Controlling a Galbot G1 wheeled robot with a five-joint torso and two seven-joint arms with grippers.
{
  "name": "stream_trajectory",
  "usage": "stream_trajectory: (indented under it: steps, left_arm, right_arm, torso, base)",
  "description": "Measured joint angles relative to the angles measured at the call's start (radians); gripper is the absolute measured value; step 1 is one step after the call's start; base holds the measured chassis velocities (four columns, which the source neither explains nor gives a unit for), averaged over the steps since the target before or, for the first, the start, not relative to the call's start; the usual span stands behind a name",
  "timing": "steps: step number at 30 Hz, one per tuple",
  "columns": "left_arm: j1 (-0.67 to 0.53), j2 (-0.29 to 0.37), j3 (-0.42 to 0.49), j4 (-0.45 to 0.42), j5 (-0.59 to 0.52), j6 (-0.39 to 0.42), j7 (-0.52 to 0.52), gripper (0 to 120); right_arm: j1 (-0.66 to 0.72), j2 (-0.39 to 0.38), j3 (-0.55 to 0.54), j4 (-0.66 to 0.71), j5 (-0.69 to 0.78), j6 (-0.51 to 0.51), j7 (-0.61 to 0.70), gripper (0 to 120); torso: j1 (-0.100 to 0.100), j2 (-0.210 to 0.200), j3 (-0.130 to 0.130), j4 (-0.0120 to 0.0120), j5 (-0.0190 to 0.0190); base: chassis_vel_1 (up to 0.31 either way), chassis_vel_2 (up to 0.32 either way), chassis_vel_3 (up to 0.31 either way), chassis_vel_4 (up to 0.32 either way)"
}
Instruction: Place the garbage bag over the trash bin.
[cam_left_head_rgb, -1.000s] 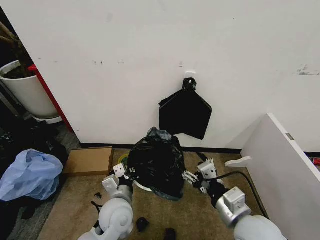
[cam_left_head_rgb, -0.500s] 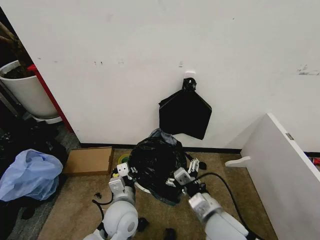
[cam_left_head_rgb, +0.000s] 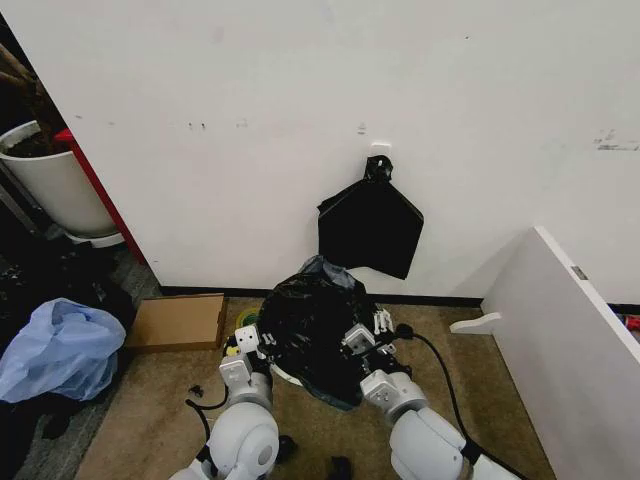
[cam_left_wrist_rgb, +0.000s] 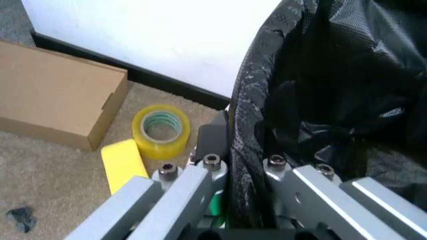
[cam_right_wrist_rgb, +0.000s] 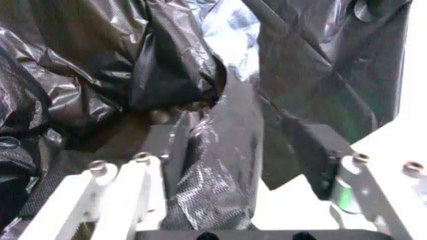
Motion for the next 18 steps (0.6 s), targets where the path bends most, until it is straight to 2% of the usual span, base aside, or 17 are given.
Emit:
stream_trajectory:
  steps: [4, 5, 11, 14, 18]
  left_arm:
    - [-0.003, 0.0, 0.0, 0.003, 0.0, -0.006, 0.002, 1]
    - [-0.003, 0.0, 0.0, 0.003, 0.0, -0.006, 0.002, 1]
    - [-0.008, 0.001, -0.001, 0.015, -0.005, -0.011, 0.006, 1]
    - [-0.008, 0.003, -0.003, 0.015, -0.007, -0.014, 0.01, 1]
    - [-0.008, 0.003, -0.005, 0.014, -0.009, -0.018, 0.015, 1]
  right_arm:
    - [0.0, -0.009, 0.004, -0.005, 0.01, -0.001, 0.004, 32]
    - [0.0, -0.009, 0.004, -0.005, 0.01, -0.001, 0.004, 32]
    - [-0.004, -0.014, 0.005, 0.005, 0.074, -0.003, 0.026, 7]
    - [-0.007, -0.019, 0.005, 0.003, 0.094, -0.011, 0.025, 0]
    - [-0.006, -0.017, 0.007, -0.008, 0.101, -0.009, 0.023, 0]
  torso:
    - [0.0, 0.0, 0.0, 0.0, 0.0]
    - [0.0, 0.0, 0.0, 0.0, 0.0]
    - [0.0, 0.0, 0.0, 0.0001, 0.0]
    - [0.0, 0.0, 0.0, 0.0, 0.0]
    - [0.0, 0.0, 0.0, 0.0001, 0.0]
  base:
    - [0.0, 0.0, 0.0, 0.0]
    - [0.0, 0.0, 0.0, 0.0]
    - [0.0, 0.0, 0.0, 0.0]
    - [0.0, 0.0, 0.0, 0.0]
    - [0.0, 0.0, 0.0, 0.0]
